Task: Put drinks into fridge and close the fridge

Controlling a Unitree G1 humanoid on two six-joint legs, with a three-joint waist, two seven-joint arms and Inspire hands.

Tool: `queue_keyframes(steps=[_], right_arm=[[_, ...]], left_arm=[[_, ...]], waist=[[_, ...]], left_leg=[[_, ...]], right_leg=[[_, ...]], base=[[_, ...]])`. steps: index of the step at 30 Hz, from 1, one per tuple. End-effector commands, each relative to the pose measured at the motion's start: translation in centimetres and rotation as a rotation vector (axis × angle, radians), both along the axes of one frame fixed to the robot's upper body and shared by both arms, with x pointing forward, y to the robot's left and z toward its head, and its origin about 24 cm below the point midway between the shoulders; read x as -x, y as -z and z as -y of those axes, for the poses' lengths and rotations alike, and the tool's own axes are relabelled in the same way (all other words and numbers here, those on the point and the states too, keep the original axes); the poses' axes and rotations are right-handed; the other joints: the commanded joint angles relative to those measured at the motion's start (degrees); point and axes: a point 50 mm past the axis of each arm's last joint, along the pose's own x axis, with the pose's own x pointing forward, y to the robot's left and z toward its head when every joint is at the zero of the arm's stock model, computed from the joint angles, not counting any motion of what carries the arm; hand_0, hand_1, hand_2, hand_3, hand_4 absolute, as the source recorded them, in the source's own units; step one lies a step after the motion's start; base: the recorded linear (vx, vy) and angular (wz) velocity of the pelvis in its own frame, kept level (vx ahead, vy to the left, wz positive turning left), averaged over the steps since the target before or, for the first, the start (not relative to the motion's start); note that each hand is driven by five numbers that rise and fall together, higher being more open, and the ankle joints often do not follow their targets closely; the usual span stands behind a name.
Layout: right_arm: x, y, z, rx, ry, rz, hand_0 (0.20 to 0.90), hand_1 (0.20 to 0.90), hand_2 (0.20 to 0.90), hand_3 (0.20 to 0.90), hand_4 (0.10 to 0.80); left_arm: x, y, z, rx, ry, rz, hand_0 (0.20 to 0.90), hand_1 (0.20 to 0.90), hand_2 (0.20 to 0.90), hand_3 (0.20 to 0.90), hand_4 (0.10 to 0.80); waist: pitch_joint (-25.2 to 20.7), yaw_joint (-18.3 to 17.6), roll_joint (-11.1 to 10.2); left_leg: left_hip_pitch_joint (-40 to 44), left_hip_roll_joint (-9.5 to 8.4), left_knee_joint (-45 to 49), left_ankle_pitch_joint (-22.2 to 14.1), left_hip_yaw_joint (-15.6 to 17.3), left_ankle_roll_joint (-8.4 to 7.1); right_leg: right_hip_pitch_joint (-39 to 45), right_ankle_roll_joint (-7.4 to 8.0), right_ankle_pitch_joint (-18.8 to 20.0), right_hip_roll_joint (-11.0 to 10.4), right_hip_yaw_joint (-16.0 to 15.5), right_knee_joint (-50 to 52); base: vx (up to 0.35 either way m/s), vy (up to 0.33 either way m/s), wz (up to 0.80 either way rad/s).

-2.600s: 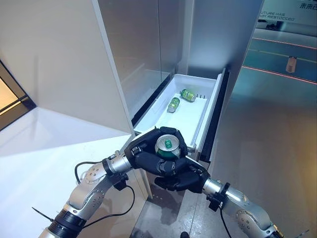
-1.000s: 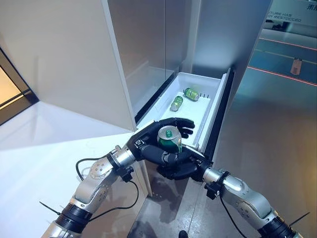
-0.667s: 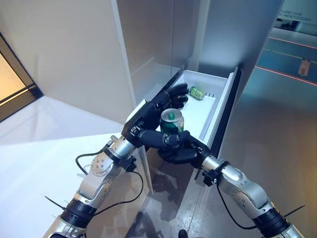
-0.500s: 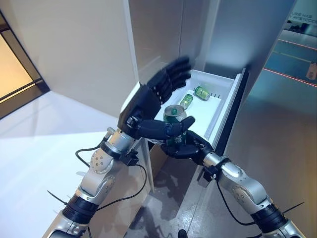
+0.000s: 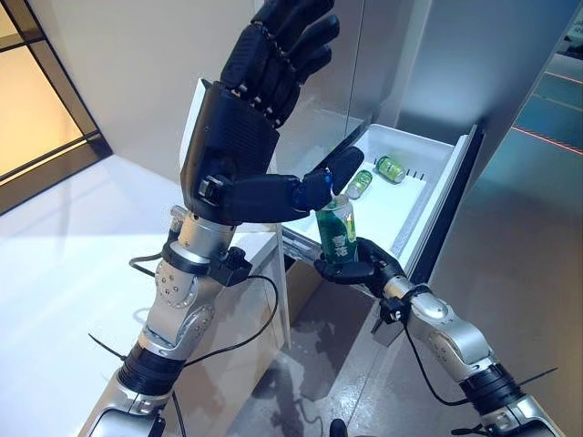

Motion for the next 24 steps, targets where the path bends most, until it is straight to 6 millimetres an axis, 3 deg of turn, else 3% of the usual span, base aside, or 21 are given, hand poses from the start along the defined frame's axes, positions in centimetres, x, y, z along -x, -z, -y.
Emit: queue_keyframes(steps=[1,5,9,11,14,17,24], right_arm=[[-2.1,-14.1,-0.8,-0.165,0.006,0.628,0.300,0.300,0.300,0.200,0.100],[-2.8,-16.5,0.3,-0.139,0.094,0.716,0.300,0.300,0.300,0.200,0.100],[-3.5,-19.7,3.0,-0.111,0.224,0.816,0.300,0.300,0.300,0.200,0.100],[-3.6,-20.2,3.6,-0.098,0.244,0.825,0.300,0.300,0.300,0.200,0.100],[-4.1,-21.7,6.0,-0.025,0.330,0.849,0.300,0.300,0.300,0.200,0.100],[-4.7,-22.5,8.3,0.021,0.406,0.817,0.300,0.300,0.300,0.200,0.100],[-6.1,-22.7,12.1,0.157,0.516,0.747,0.300,0.300,0.300,0.200,0.100]], left_arm=[[-0.5,-0.8,0.1,0.019,0.042,0.012,0.900,0.900,0.900,0.900,0.800],[-1.3,0.7,0.5,-0.002,0.104,-0.105,0.900,0.900,0.900,0.900,0.800],[-2.1,3.9,0.5,-0.011,0.138,-0.298,0.900,0.900,0.900,0.900,0.800],[-2.2,4.6,0.5,-0.013,0.148,-0.330,0.900,0.900,0.900,0.900,0.800],[-2.2,8.0,0.5,-0.021,0.234,-0.499,0.900,0.900,0.900,0.900,0.800],[-1.3,12.0,1.1,-0.064,0.351,-0.699,0.900,0.900,0.900,0.900,0.800],[2.1,18.6,1.8,-0.240,0.502,-0.958,0.900,0.900,0.900,0.900,0.800]], waist=[[-4.90,0.34,-1.41],[-5.03,0.75,-1.47],[-5.34,1.50,-1.57],[-5.38,1.65,-1.58],[-5.45,2.50,-1.59],[-5.31,3.30,-1.60],[-4.23,5.24,-1.29]], left_leg=[[-1.55,-2.55,3.38,-3.25,-2.08,1.42],[-1.53,-2.52,3.12,-3.22,-2.05,1.25],[-1.75,-2.57,2.88,-3.34,-2.12,1.25],[-1.82,-2.58,2.91,-3.32,-2.10,1.22],[-2.22,-2.61,3.05,-3.17,-2.16,1.17],[-2.71,-2.56,3.38,-3.06,-2.21,1.07],[-2.89,-2.78,3.76,-3.15,-3.54,1.08]], right_leg=[[1.82,0.86,-6.75,1.59,-0.14,5.46],[1.97,0.99,-6.57,1.53,-0.44,5.11],[1.89,1.10,-6.43,1.52,-0.62,4.60],[1.83,1.11,-6.39,1.50,-0.69,4.64],[1.69,1.01,-6.28,1.43,-0.96,4.66],[1.47,0.91,-6.41,1.35,-1.39,5.03],[1.96,0.61,-7.53,1.04,-2.65,5.89]], base=[[0.000,0.000,0.00],[0.000,0.000,0.00],[0.013,0.023,0.02],[0.018,0.023,0.09],[0.039,0.025,0.11],[0.051,0.009,0.08],[0.072,-0.001,0.17]])
